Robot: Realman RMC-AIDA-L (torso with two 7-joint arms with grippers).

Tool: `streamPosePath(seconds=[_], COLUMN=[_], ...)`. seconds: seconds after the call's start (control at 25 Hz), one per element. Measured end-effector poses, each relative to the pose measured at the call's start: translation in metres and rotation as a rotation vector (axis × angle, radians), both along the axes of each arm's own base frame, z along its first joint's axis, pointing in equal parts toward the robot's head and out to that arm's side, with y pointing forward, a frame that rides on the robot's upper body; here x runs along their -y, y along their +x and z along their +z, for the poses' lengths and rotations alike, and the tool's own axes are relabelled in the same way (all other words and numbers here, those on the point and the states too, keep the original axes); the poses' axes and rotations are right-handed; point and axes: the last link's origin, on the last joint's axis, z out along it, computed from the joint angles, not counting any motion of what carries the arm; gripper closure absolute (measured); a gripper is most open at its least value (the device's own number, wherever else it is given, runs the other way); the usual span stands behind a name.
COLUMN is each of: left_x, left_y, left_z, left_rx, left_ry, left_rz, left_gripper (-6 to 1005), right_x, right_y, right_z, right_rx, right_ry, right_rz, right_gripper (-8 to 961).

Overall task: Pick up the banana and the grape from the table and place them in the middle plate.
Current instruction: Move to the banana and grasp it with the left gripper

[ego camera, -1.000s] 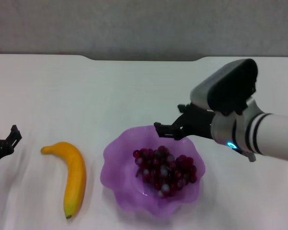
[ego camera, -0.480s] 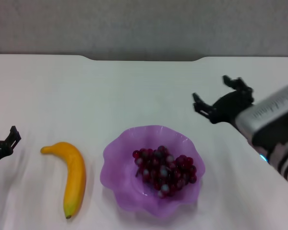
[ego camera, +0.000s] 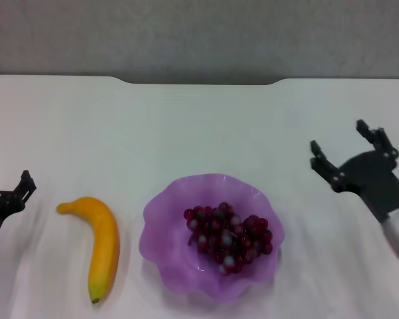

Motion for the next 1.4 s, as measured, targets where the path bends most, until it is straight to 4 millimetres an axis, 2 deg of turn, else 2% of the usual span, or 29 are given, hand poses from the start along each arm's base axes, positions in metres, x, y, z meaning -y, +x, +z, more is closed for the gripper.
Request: streamPosePath(seconds=[0.28,0.48,0.64,0.68,0.88,1.04,1.08,1.4], left_x=[-0.001,-0.001,-0.005,-0.007,-0.022,-0.034,-0.043,-0.046], left_y=[0.003,0.006,0.019,0.029,0.055,0.067,0.081,0.103], left_z=[-0.002,-0.006,-0.013,-0.015,-0.013,-0.005,0.007,0.034], left_rx=[0.007,0.024,0.044,0.063,0.099,0.072,0.049,0.053], left_ry=[-0.006,-0.024,-0.052,-0.058,-0.09,-0.149,-0.211,-0.416], left_rz=[-0.008,-0.019,-0.069,-0.1,-0.127,-0.084,-0.045,-0.004], left_gripper=[108,109,109,109,109,108,108,108], right_x=[0.002,0.003,0.005,0.005,0.007,0.004,0.003,0.002], right_y=[0.043,0.064,0.069,0.07,0.077,0.074,0.074,0.073], right_z=[0.005,0.006,0.005,0.005,0.007,0.006,0.005,0.004], right_rx=[-0.194,-0.22,-0.194,-0.19,-0.17,-0.162,-0.159,-0.152], right_ry=[-0.062,-0.072,-0.079,-0.08,-0.079,-0.086,-0.089,-0.1], right_rz=[-0.194,-0.319,-0.326,-0.329,-0.343,-0.332,-0.332,-0.335], right_gripper=[57,56,56,56,56,57,57,57])
